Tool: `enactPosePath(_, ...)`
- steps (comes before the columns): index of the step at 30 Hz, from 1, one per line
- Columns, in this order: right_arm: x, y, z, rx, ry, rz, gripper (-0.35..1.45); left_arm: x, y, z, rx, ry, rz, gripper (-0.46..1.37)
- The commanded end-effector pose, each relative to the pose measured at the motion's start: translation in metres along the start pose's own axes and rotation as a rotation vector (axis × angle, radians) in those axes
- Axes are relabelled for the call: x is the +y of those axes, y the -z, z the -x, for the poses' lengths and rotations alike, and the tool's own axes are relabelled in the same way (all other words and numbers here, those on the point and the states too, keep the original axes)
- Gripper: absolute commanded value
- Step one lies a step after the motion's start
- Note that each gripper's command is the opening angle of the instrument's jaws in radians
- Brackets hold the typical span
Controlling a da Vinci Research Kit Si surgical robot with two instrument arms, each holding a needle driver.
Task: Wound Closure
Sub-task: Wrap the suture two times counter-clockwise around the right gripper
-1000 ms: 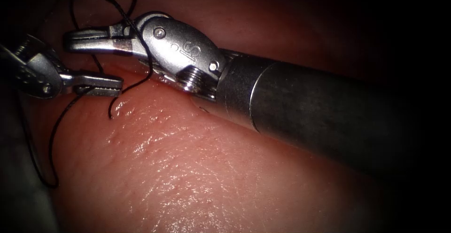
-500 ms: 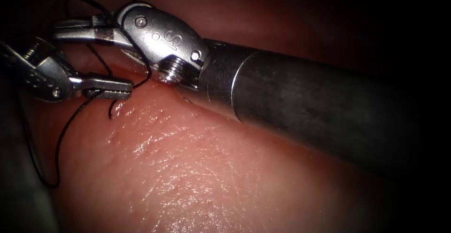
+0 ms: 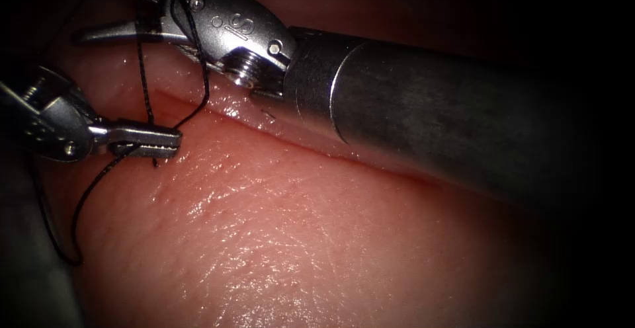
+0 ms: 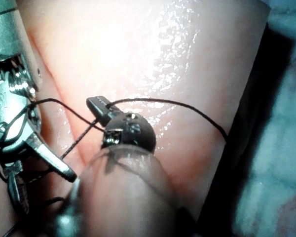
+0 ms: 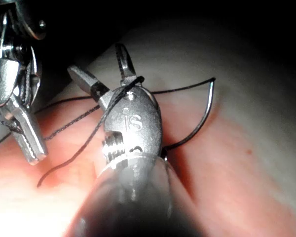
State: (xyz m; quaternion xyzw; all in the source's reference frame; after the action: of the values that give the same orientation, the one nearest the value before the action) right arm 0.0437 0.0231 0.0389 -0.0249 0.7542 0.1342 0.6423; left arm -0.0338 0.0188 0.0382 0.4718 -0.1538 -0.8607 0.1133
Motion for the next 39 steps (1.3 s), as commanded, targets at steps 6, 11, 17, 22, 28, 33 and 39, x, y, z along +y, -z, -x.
enactPosePath(6,-0.0008,0.0002,0.0012,-0.122,0.052,-0.041,1.36,-0.0009,0.0010,-0.0017,0.002,-0.018,0.017,-0.35)
enactPosePath(11,-0.0025,0.0007,0.0028,-0.166,0.067,-0.118,1.34,-0.0020,0.0020,-0.0036,0.006,-0.039,0.008,-0.35)
enactPosePath(17,-0.0041,0.0010,0.0033,-0.158,0.072,-0.190,1.35,-0.0033,0.0027,-0.0043,0.016,-0.044,0.005,-0.35)
enactPosePath(22,-0.0046,0.0020,0.0034,-0.151,0.044,-0.214,1.32,-0.0045,0.0034,-0.0042,0.036,-0.041,0.001,-0.35)
enactPosePath(28,-0.0047,0.0035,0.0036,-0.149,0.012,-0.221,1.28,-0.0064,0.0044,-0.0031,0.068,-0.030,-0.018,-0.35)
enactPosePath(33,-0.0052,0.0038,0.0038,-0.131,-0.012,-0.251,1.25,-0.0079,0.0040,-0.0020,0.084,-0.021,-0.016,-0.35)
enactPosePath(39,-0.0061,0.0039,0.0038,-0.106,-0.030,-0.294,1.22,-0.0093,0.0032,-0.0007,0.100,-0.015,-0.014,-0.35)
